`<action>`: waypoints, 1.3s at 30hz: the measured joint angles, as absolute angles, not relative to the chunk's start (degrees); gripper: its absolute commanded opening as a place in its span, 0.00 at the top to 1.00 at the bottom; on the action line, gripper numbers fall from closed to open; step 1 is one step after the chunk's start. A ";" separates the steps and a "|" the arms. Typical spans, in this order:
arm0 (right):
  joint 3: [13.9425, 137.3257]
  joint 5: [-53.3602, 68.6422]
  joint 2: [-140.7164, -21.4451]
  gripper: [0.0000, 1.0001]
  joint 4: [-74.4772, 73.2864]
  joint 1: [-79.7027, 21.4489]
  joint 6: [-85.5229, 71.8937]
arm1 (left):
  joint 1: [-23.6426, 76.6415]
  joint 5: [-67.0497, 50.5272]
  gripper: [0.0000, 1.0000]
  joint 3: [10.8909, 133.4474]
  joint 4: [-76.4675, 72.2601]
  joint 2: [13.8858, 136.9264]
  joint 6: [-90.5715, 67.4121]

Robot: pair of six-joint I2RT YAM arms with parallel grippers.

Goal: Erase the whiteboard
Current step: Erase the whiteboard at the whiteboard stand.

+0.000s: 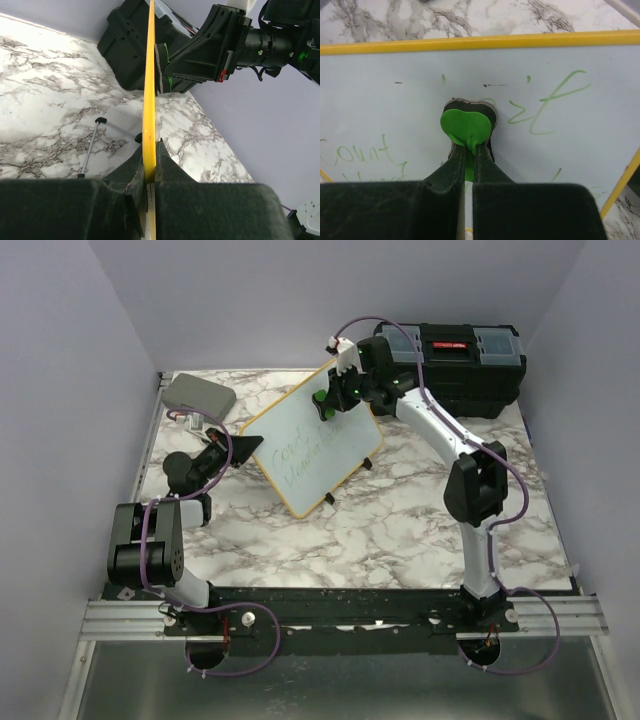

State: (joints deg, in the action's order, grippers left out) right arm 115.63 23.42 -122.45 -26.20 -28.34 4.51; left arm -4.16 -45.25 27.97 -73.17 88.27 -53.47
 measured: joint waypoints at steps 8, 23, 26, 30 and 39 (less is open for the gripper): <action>115.33 23.88 -122.45 0.99 -26.26 -27.24 4.82 | -4.16 -45.23 1.00 27.97 -73.14 88.27 -53.45; 116.40 22.02 -123.11 0.99 -26.46 -26.00 2.63 | -4.16 -45.25 1.00 27.97 -73.12 88.25 -53.41; 117.43 21.45 -123.68 0.99 -26.65 -25.58 2.11 | -4.16 -45.23 1.00 27.97 -72.99 88.25 -53.41; 117.47 23.46 -123.74 0.99 -26.65 -25.39 2.48 | -4.16 -45.23 1.00 27.97 -72.95 88.23 -53.41; 116.71 30.89 -123.74 0.99 -26.68 -26.59 6.39 | -4.12 -45.25 1.00 27.97 -72.86 88.16 -53.30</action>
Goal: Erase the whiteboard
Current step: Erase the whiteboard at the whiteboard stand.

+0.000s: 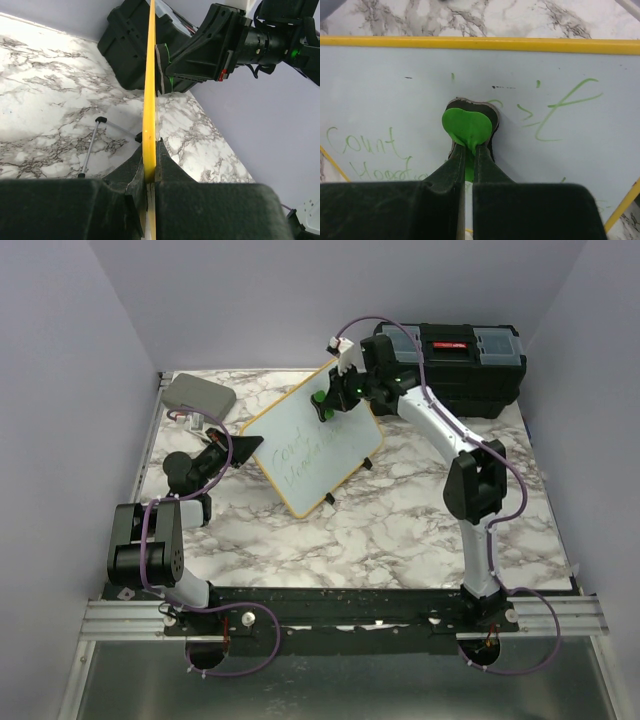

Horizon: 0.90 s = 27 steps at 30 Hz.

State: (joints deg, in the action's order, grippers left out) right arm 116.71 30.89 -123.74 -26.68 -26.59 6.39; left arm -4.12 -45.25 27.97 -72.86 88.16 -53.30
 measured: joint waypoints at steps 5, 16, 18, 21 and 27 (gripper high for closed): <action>116.71 26.39 -123.74 0.99 -26.24 -27.68 4.25 | -4.12 -45.01 1.00 27.97 -72.44 88.14 -53.32; 117.16 18.90 -123.74 0.99 -25.76 -28.03 0.01 | -4.03 -44.53 1.00 27.99 -70.89 87.74 -53.32; 117.27 18.63 -123.74 0.99 -25.78 -28.01 -0.05 | -4.03 -44.51 1.00 27.99 -70.78 87.74 -53.32; 117.71 18.35 -123.74 0.99 -25.78 -27.77 -0.01 | -4.03 -44.56 1.00 28.03 -70.61 87.64 -53.23; 119.42 18.63 -124.33 0.99 -25.85 -27.24 0.14 | -4.01 -44.62 1.00 28.08 -70.61 87.64 -53.10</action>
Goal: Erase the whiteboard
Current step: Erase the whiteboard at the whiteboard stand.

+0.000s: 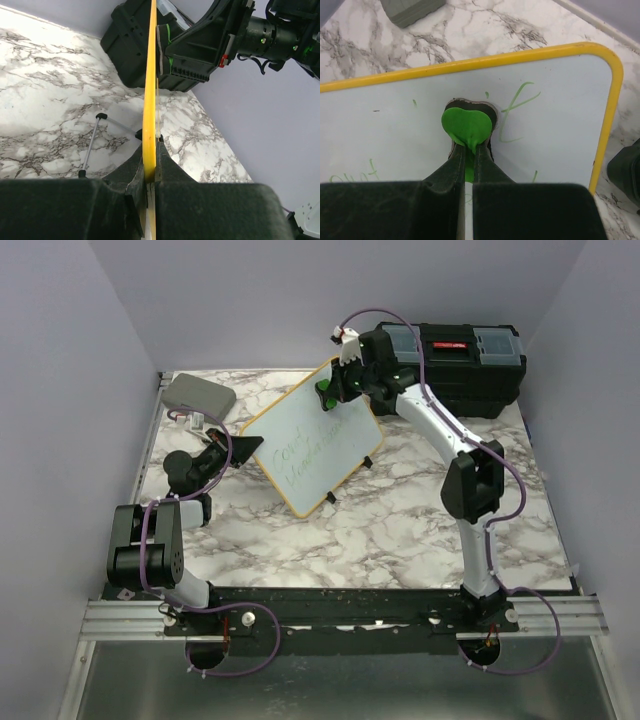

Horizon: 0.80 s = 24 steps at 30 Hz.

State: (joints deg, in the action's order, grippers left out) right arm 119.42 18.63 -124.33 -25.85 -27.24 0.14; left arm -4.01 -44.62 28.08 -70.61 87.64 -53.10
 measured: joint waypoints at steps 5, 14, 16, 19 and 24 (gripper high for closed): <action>120.97 22.26 -125.19 0.99 -25.89 -27.14 1.10 | -4.01 -44.71 1.00 28.08 -70.59 87.53 -52.97; 121.97 26.46 -125.91 0.99 -26.52 -28.01 4.23 | -4.01 -44.77 1.00 28.08 -70.54 87.46 -52.93; 121.99 25.12 -125.91 0.99 -26.52 -28.42 4.32 | -4.01 -44.75 1.00 28.08 -70.48 87.44 -52.93; 122.13 22.28 -125.91 0.99 -26.61 -28.86 3.84 | -4.01 -44.71 1.00 28.08 -70.39 87.44 -52.97; 122.72 21.08 -125.91 0.99 -26.83 -29.36 3.16 | -4.01 -44.77 1.00 28.10 -70.30 87.44 -52.95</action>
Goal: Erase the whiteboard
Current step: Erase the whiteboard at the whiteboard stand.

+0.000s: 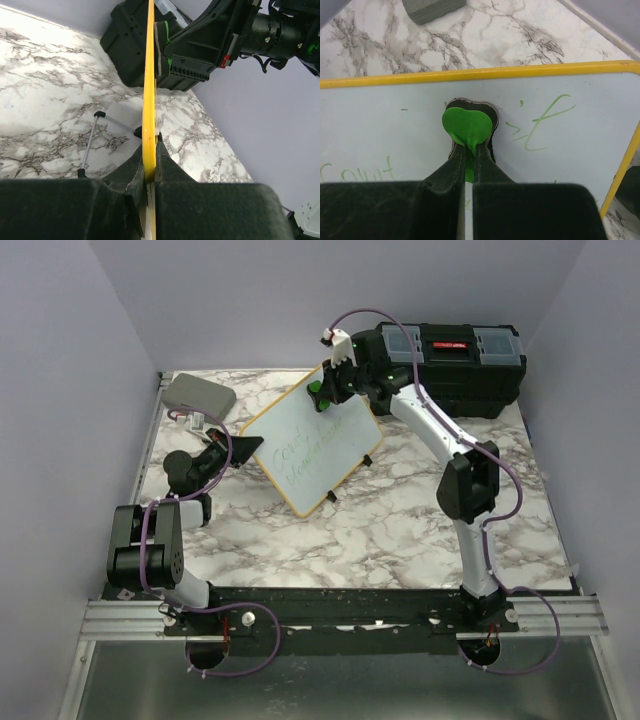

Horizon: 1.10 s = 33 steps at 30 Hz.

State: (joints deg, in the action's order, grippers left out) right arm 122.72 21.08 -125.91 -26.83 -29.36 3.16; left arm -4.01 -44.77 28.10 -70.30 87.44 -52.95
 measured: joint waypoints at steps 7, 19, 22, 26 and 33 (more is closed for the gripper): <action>122.65 26.50 -125.91 0.99 -26.83 -29.32 4.23 | -3.99 -45.06 1.00 28.10 -70.32 87.35 -52.56; 122.43 21.58 -125.89 0.99 -26.81 -28.95 2.48 | -3.99 -45.06 1.00 28.18 -70.08 87.31 -52.56; 122.52 20.01 -125.89 0.99 -26.83 -27.55 2.00 | -3.99 -45.10 1.00 28.18 -70.08 87.31 -52.53; 122.52 19.18 -125.91 0.99 -27.22 -26.28 2.37 | -3.99 -45.28 1.00 28.23 -70.08 87.29 -52.47; 122.06 24.34 -125.97 0.99 -30.55 -25.56 6.92 | -3.90 -45.43 1.00 28.29 -70.11 87.22 -52.29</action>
